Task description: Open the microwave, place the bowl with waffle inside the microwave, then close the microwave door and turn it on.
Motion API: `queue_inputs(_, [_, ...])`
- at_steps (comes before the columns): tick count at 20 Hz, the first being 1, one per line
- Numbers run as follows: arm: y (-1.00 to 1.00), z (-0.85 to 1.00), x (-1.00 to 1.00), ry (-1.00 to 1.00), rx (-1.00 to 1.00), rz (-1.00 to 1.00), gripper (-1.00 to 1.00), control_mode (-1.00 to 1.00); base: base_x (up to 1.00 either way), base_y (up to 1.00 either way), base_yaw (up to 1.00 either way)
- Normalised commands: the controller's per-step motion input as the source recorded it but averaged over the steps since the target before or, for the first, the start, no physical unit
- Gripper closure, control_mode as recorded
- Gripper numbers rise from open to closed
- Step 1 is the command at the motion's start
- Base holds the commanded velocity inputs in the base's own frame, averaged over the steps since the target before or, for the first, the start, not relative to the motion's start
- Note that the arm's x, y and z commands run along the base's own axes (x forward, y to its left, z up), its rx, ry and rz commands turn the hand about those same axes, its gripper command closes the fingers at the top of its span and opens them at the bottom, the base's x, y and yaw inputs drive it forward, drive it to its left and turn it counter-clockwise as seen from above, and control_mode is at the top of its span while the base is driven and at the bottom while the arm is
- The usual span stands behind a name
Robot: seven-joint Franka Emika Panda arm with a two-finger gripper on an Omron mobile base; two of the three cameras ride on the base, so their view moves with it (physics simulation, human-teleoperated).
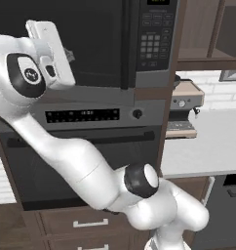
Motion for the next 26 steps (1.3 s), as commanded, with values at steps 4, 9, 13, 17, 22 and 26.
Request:
queue_inputs(4, [-0.72, -0.3, 1.0, 0.16, 0.05, 0.42, 1.0, -1.0, 0.0, 0.0, 0.0])
queue_inputs(9, [-0.76, -0.32, 1.0, 0.02, 0.09, 0.44, 1.0, -1.0, 0.0, 0.0, 0.0])
queue_inputs(13, [-0.64, -0.58, 1.0, 0.0, 0.08, 0.47, 1.0, -1.0, 0.0, 0.0, 0.0])
queue_inputs(17, [-0.5, -0.77, 1.0, 0.0, 0.03, 0.46, 1.0, -1.0, 0.0, 0.0, 0.0])
queue_inputs(22, [-0.43, -0.96, 0.93, 0.03, -0.05, 0.43, 1.0, -1.0, 0.0, 0.0, 0.0])
queue_inputs(26, [-0.04, -1.0, 0.09, 0.09, -0.23, 0.28, 1.0, -1.0, 0.0, 0.0, 0.0])
